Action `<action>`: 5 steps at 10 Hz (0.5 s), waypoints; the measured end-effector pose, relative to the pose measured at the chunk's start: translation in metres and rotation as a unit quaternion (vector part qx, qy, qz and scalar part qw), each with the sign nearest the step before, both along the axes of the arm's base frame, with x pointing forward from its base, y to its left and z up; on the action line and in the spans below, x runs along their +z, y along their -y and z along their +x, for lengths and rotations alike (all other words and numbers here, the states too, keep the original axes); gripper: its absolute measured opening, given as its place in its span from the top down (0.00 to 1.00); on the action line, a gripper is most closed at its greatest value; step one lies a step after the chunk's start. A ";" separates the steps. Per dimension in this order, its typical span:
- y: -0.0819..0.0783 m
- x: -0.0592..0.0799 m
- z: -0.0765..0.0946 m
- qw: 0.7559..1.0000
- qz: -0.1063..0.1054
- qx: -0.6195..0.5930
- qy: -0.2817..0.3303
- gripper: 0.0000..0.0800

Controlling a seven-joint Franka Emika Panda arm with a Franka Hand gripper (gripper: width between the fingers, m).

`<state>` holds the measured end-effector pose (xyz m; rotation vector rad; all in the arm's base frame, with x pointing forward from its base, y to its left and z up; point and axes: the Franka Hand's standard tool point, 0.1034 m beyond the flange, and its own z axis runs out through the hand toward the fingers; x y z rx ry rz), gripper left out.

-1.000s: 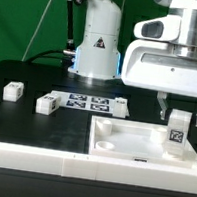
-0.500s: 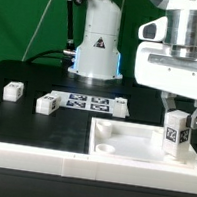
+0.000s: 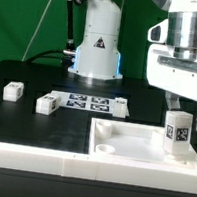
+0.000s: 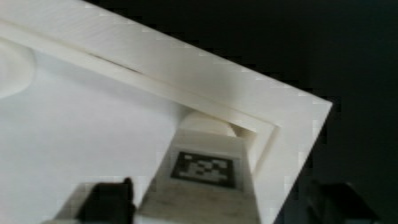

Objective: Assemble one leg

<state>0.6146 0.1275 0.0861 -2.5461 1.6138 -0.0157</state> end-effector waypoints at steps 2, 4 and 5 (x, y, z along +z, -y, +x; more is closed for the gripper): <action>0.000 -0.002 0.000 0.997 -0.006 0.074 0.006 0.20; 0.003 -0.005 0.000 0.981 -0.017 0.192 0.016 0.19; 0.004 -0.007 0.000 0.968 -0.022 0.247 0.021 0.19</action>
Offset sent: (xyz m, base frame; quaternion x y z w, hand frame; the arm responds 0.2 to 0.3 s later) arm 0.0036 -0.0062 -0.0049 -0.0014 -0.0024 -0.2106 0.9776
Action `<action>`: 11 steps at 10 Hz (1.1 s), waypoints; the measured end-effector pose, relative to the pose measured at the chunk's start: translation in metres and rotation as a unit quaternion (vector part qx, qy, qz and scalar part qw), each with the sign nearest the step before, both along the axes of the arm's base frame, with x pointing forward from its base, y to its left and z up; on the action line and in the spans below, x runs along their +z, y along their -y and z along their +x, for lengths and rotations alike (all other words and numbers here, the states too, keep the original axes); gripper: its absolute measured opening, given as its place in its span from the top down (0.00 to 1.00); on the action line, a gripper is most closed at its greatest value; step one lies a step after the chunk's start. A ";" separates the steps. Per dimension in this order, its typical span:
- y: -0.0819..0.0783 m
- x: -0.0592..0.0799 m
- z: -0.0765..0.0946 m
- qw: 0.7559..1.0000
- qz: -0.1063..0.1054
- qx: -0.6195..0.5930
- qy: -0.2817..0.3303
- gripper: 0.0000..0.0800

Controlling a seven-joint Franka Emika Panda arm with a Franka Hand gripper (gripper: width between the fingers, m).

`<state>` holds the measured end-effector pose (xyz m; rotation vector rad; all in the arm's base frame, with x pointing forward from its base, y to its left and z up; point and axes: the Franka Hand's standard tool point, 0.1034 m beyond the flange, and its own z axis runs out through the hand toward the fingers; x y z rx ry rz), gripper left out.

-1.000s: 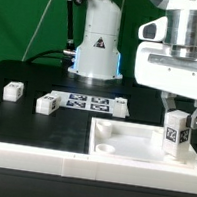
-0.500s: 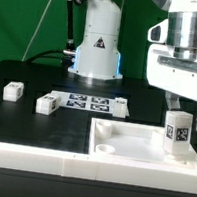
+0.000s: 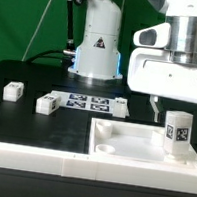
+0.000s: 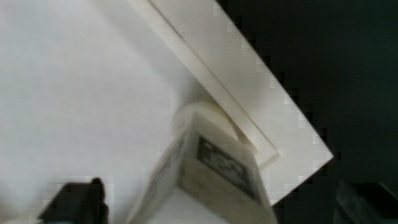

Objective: Assemble one leg

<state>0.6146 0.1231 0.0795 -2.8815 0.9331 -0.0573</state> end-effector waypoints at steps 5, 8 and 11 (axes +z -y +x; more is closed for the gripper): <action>-0.002 0.001 0.000 0.963 -0.023 0.268 0.025 0.19; 0.003 0.000 -0.001 0.924 -0.029 0.379 0.029 0.22; 0.002 -0.001 -0.001 0.927 -0.029 0.373 0.029 0.64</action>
Offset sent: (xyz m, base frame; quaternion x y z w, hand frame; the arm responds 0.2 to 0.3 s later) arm 0.0006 0.0007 0.0061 -0.0154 -0.0122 -0.2815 0.9594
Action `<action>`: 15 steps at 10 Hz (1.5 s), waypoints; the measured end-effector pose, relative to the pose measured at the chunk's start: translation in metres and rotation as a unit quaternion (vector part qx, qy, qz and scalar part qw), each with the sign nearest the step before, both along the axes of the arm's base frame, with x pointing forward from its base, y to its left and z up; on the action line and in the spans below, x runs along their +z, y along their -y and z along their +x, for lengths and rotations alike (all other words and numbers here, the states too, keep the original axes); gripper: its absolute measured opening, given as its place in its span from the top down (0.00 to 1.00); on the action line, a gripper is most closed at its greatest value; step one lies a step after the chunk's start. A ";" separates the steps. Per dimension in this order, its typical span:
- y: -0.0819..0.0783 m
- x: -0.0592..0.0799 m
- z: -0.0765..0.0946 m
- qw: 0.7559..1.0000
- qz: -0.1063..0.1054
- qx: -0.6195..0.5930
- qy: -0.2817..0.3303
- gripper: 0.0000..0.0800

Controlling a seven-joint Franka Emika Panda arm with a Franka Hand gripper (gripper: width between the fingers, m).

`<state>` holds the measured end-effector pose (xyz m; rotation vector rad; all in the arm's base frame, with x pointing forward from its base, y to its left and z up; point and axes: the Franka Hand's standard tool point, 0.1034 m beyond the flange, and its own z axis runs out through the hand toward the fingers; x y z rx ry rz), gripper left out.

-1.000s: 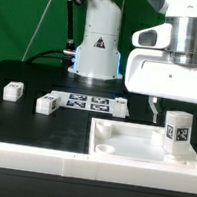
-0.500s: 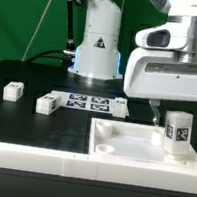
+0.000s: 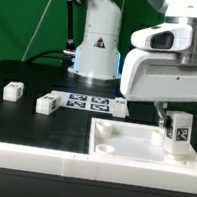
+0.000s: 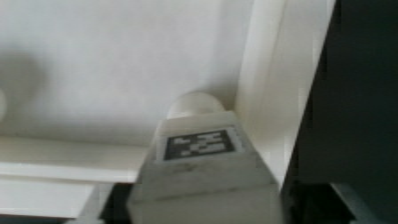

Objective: Assemble one leg

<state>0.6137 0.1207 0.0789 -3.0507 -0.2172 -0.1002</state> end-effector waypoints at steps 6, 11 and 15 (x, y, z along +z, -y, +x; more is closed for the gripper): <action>0.001 -0.001 0.000 0.984 0.012 -0.176 -0.016 0.64; -0.001 -0.002 0.001 0.885 0.036 -0.463 -0.042 0.64; -0.002 -0.002 0.002 0.779 0.054 -0.622 -0.059 0.64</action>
Offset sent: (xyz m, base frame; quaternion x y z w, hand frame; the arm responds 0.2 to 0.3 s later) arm 0.0040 0.0030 0.0005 -0.0128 -0.0207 0.0497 0.9985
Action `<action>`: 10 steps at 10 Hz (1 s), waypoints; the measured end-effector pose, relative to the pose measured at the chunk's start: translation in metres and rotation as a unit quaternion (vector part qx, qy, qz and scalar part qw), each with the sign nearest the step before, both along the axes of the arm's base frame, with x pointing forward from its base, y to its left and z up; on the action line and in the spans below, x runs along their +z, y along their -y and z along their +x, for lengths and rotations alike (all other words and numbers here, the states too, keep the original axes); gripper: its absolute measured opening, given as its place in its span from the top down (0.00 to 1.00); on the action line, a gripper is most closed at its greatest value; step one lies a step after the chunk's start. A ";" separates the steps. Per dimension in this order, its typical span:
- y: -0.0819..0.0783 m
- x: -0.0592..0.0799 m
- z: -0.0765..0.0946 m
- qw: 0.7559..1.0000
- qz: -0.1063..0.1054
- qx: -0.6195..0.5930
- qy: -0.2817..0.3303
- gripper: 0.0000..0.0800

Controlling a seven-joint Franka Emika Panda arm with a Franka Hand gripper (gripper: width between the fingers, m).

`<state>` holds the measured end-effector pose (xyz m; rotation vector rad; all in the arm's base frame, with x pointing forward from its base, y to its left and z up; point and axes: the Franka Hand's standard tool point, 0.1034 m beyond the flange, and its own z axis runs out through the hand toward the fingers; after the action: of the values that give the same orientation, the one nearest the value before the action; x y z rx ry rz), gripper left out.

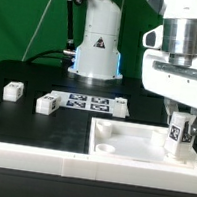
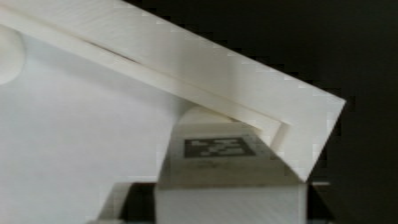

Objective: Assemble one leg

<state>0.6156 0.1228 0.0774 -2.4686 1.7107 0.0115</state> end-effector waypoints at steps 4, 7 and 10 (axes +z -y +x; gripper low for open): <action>-0.002 0.000 0.000 0.997 0.014 -0.071 -0.009 0.52; -0.003 0.000 0.000 1.000 0.010 -0.024 -0.003 0.22; -0.003 0.000 -0.002 0.988 -0.003 0.155 0.012 0.19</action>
Offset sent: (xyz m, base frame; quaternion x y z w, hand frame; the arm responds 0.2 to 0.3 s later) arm 0.0000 0.0000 0.0000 0.0000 0.0000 0.0000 1.0000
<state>0.6137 0.1259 0.0775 -2.6990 1.3022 0.0087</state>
